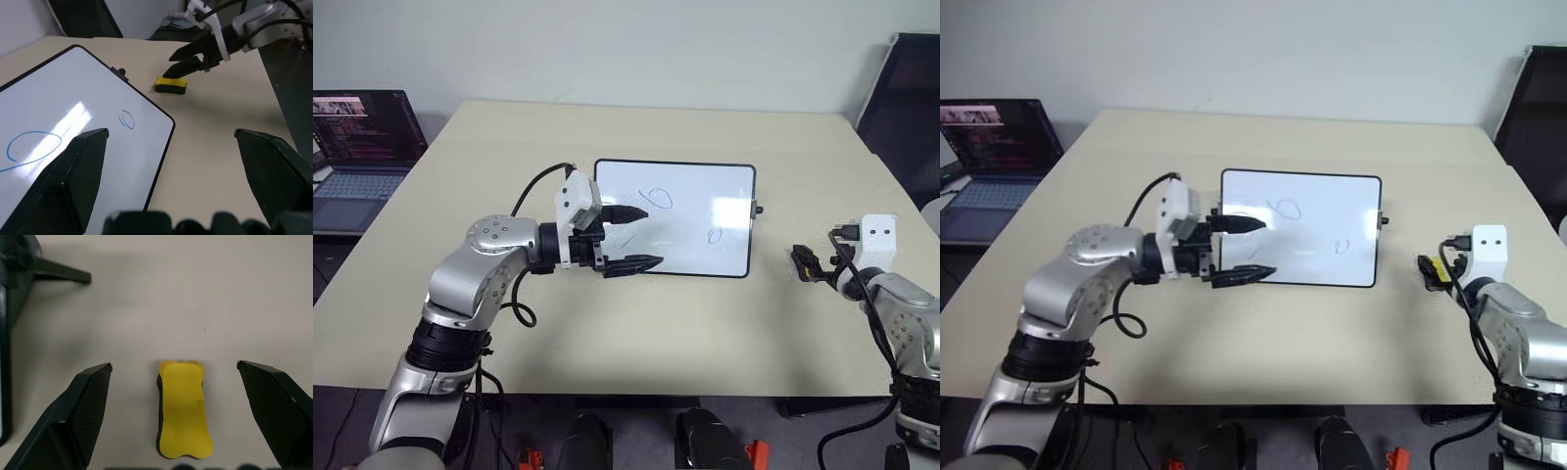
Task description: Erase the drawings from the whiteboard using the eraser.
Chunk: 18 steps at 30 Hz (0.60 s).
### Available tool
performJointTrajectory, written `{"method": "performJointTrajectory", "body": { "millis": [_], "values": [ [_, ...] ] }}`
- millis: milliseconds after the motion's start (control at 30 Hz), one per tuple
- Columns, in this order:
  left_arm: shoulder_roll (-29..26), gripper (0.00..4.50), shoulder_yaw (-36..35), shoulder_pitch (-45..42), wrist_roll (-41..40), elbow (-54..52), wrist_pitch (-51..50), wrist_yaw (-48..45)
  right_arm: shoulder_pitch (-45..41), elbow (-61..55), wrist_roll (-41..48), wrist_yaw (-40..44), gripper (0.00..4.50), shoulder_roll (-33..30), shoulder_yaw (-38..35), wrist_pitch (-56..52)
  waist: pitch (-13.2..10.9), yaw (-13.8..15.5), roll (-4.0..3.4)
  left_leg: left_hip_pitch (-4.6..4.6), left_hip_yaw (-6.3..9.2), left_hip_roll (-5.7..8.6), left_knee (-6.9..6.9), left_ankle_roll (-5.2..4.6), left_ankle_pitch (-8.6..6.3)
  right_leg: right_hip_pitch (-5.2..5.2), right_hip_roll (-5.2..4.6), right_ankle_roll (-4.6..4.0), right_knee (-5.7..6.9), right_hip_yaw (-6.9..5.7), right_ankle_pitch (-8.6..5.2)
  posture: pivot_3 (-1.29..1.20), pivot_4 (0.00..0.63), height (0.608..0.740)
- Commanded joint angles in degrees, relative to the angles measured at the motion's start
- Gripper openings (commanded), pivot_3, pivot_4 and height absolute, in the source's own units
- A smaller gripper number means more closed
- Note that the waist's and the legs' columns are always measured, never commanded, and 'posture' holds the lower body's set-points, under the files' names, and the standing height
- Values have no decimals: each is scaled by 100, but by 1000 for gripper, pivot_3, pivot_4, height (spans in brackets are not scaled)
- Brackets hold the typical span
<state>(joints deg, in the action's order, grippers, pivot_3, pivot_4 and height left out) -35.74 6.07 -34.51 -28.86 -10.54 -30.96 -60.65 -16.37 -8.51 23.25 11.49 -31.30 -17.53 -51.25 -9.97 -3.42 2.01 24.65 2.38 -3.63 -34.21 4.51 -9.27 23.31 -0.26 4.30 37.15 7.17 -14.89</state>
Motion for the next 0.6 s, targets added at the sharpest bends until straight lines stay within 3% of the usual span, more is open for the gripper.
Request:
{"method": "performJointTrajectory", "body": {
  "millis": [33, 400, 500, 600],
  "values": [
    [-42, 4500, 8, -139, 34, -122, 96, -117, -94, 85, -100, 88, 4489, 17, 44, 195, 0, 0, -1, 0, 0, 0, 0, 0, 0, 0, 0, 2, 0, 0, 1, 0, 150, 740],
    [-88, 4500, -8, -128, 142, -61, 219, -341, -274, 889, -405, 169, 4489, 114, 157, 694, -1, -7, -1, 0, 1, 0, -5, -1, 1, 0, 1, 3, 4, 0, 2, 0, 150, 740],
    [-136, 4500, -51, -19, 162, -54, 267, -345, -367, 1116, -494, 149, 3890, 167, 179, 806, -1, -7, -2, 0, 1, -1, -6, -1, 1, 0, 2, 4, 5, 0, 3, 0, 150, 740],
    [-174, 4500, -83, 66, 180, -61, 283, -332, -426, 1232, -525, 125, 2927, 211, 169, 880, -1, -5, -2, 0, 1, -1, -6, -1, 1, 0, 2, 5, 5, 0, 3, 0, 150, 740]
  ]
}}
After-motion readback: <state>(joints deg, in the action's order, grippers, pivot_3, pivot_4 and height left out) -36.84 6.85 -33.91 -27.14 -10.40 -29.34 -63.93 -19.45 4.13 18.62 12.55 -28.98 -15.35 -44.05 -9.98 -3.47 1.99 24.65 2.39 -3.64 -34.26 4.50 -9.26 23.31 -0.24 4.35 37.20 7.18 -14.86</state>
